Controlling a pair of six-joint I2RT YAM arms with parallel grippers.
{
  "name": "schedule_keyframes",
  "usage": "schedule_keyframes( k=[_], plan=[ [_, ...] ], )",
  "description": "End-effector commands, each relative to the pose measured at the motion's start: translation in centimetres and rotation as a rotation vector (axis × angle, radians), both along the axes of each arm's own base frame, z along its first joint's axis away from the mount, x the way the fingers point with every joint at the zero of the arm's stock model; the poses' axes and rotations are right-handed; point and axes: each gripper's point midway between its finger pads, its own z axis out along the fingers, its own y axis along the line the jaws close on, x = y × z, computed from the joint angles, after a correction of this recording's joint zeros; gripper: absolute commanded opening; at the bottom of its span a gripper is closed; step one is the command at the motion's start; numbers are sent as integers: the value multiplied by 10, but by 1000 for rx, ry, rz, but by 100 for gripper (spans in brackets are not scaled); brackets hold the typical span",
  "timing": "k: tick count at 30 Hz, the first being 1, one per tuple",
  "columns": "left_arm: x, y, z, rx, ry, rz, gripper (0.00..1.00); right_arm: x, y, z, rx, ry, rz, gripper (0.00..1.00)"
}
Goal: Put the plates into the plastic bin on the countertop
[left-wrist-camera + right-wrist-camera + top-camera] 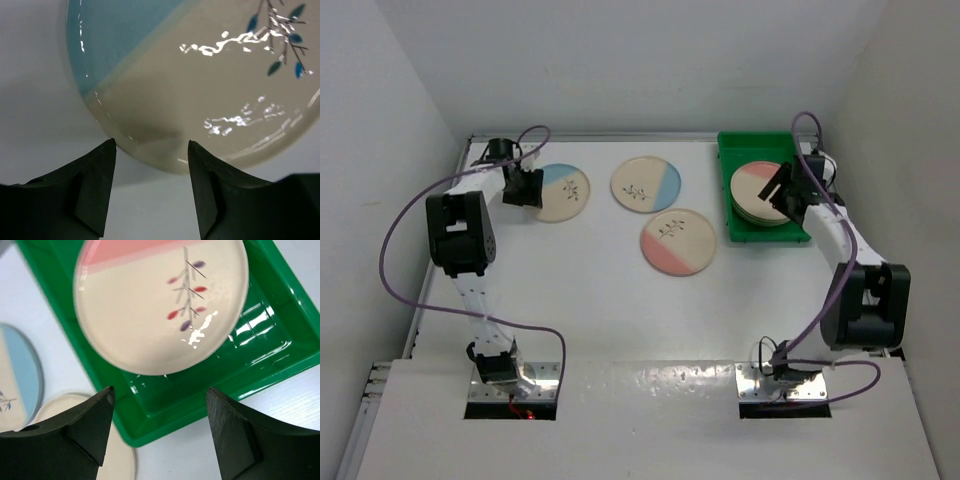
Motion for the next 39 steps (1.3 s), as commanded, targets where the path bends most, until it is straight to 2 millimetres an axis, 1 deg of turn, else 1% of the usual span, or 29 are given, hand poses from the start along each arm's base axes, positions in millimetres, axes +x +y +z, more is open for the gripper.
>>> schedule_keyframes(
  k=[1,2,3,4,5,7,8,10,11,12,13,14,15,17,18,19,20,22,23,24,26,28,30,31,33,34,35,37,39],
  plan=[
    [20,11,-9,9,-11,105,62,-3,-6,38,-169,-63,40,72],
    [24,13,-11,12,-11,118,62,-5,-1,51,-188,-94,51,72],
    [19,13,-27,12,33,130,62,-6,4,52,-198,-97,75,72],
    [22,18,-29,7,33,148,62,-7,7,53,-205,-99,85,72],
    [20,18,-34,6,50,148,60,-7,12,64,-211,-133,99,72],
    [15,11,-53,-21,101,112,56,-7,27,66,-226,-141,158,72],
    [12,9,-61,-29,128,92,44,-6,34,73,-229,-164,178,72],
    [2,-1,-71,-36,200,23,31,-5,46,79,-250,-181,220,72],
    [-6,-8,-86,-43,248,-13,16,-4,47,83,-258,-187,227,72],
    [-19,-15,-91,-42,292,-83,10,-3,54,85,-260,-195,245,72],
    [-22,-19,-91,-56,298,-128,6,-2,57,87,-262,-202,253,72],
    [-32,-31,-95,-85,317,-190,0,0,58,91,-267,-211,258,72],
    [-46,-36,-96,-75,335,-233,0,0,64,93,-269,-215,273,72],
    [-60,-43,-96,11,332,-389,0,0,68,96,-283,-223,290,72],
    [-81,-45,-101,32,370,-437,0,1,70,98,-285,-232,297,72],
    [-83,-46,-92,62,345,-474,0,1,74,99,-299,-234,311,72],
    [-88,-48,-92,75,343,-520,0,1,74,102,-304,-239,313,72],
    [-103,-50,-94,56,366,-525,13,1,84,102,-325,-239,350,72],
    [-106,-50,-92,57,365,-525,20,1,84,103,-333,-240,351,72],
    [-106,-49,-92,65,367,-522,30,0,92,104,-340,-241,381,72],
    [-108,-42,-93,93,393,-463,35,-1,101,104,-346,-244,418,72],
    [-105,-42,-95,111,409,-453,37,-2,131,99,-303,-254,542,76],
    [-105,-49,-99,117,432,-463,30,-3,151,98,-277,-259,632,78],
    [-102,-53,-98,117,430,-463,23,-3,166,87,-231,-241,706,78],
    [-105,-65,-99,121,446,-496,7,-10,202,80,-153,-241,862,81],
    [-104,-73,-96,109,443,-512,0,-12,210,78,-138,-230,905,81],
    [-105,-82,-96,107,437,-547,0,-21,236,70,-83,-213,1008,83],
    [-105,-97,-77,72,382,-589,0,-25,251,46,-35,-121,1068,83],
    [-100,-110,-53,19,298,-620,0,-47,287,23,81,-48,1191,83]
  ],
)
